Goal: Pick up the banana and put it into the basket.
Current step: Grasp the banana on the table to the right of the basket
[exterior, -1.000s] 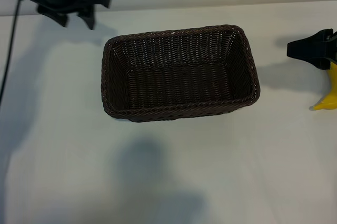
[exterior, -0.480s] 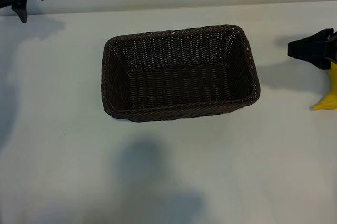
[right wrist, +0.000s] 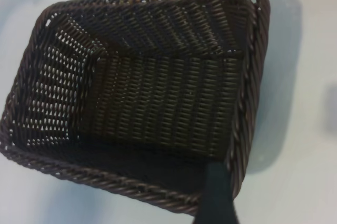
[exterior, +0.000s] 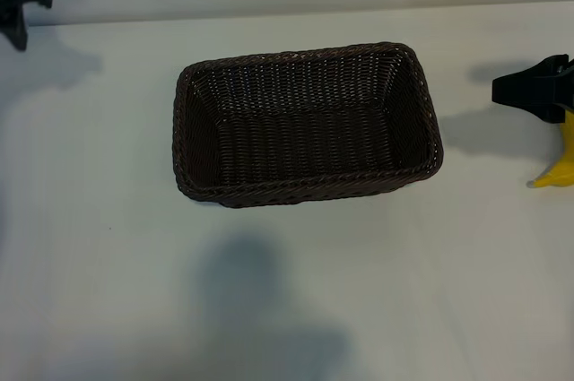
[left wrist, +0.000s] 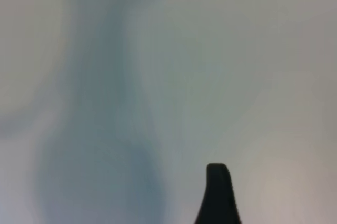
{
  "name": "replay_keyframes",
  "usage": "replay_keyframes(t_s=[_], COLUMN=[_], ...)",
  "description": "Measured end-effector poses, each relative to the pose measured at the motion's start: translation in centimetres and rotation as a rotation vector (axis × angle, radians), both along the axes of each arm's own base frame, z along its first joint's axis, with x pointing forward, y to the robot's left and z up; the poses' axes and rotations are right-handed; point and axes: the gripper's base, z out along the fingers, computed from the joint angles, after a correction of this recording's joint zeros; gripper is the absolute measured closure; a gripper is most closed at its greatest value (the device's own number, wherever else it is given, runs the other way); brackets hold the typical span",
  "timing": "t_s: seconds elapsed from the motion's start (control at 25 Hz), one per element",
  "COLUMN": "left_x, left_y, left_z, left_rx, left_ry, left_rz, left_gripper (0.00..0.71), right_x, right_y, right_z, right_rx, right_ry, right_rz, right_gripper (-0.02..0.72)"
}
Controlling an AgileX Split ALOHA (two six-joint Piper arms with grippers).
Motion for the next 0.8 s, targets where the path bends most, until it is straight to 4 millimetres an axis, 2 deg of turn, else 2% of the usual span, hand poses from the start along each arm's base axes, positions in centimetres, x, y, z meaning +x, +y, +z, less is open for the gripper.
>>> replay_keyframes(t_s=[0.24,0.44,0.6,0.8], left_x=[-7.3,-13.7,-18.6,-24.1], left_y=[-0.1,-0.1,0.0,0.1], left_z=[1.4,0.4,-1.5,-3.2], left_rx=[-0.017,-0.019,-0.019,-0.019], left_ry=[-0.007,0.011,0.024,-0.062], left_rz=[-0.021,-0.023,-0.023,-0.026], left_gripper=[0.138,0.138,0.138,0.138], right_x=[0.0,0.0,0.0,0.0], right_y=[0.0,0.0,0.0,0.0], right_z=[0.0,0.0,0.0,0.0], right_rx=[0.005,0.010,0.010,0.008], right_ry=[0.006,0.010,0.010,0.010], right_rz=[-0.007,-0.012,-0.012,-0.011], right_gripper=[0.137,0.137,0.137,0.137])
